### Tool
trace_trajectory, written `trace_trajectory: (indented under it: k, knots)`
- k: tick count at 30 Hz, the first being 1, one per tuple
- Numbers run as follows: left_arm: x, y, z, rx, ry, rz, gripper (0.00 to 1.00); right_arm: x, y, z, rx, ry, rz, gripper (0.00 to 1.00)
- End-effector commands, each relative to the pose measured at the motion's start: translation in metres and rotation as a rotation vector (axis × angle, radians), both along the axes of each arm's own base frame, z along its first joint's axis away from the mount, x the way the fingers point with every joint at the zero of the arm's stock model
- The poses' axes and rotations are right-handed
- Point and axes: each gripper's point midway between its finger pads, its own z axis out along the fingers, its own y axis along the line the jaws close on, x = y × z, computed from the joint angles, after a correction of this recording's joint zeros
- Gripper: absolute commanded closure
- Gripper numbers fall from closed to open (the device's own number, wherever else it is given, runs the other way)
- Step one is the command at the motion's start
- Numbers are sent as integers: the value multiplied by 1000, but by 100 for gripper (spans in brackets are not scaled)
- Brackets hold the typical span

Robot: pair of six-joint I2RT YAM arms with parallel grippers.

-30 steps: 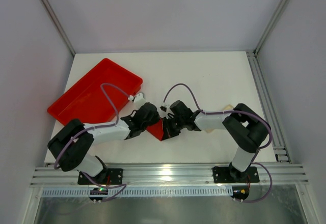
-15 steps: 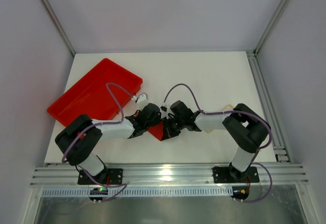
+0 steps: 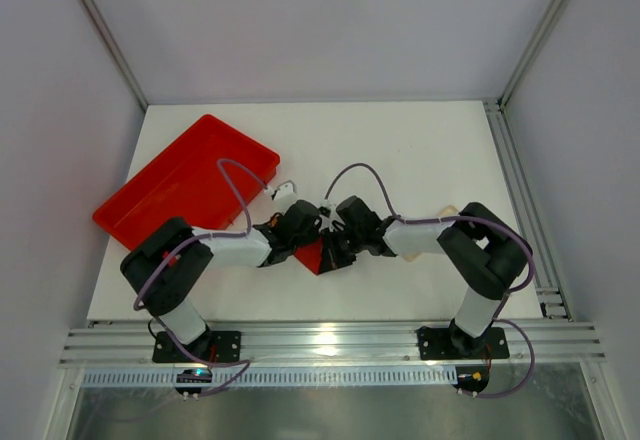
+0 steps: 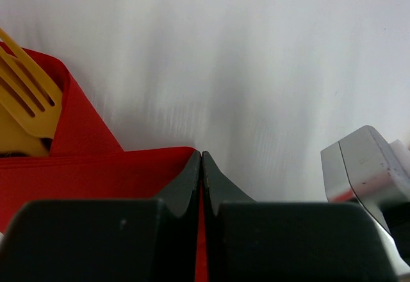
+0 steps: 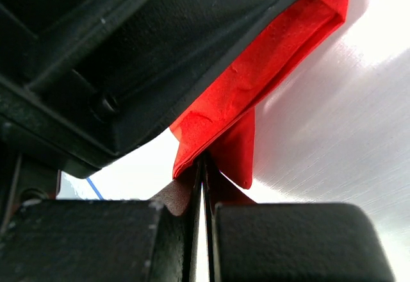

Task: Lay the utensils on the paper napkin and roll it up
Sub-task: Roll the napkin at the center of the board.

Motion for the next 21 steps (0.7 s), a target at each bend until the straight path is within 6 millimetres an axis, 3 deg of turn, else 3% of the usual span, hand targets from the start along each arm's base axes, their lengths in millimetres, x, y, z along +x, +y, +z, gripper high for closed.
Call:
trace_trajectory:
  k: [1,11,21]
  knots:
    - [18,-10,11,-12,-60,16,100,-7,-23,-25,-127,-21,9,96]
    - [4,5,-16,13,-5,42,100,-3,-21,-10,-116,-48,4,96]
    - [-2,10,-34,30,24,42,100,4,-22,28,-99,-104,-23,92]
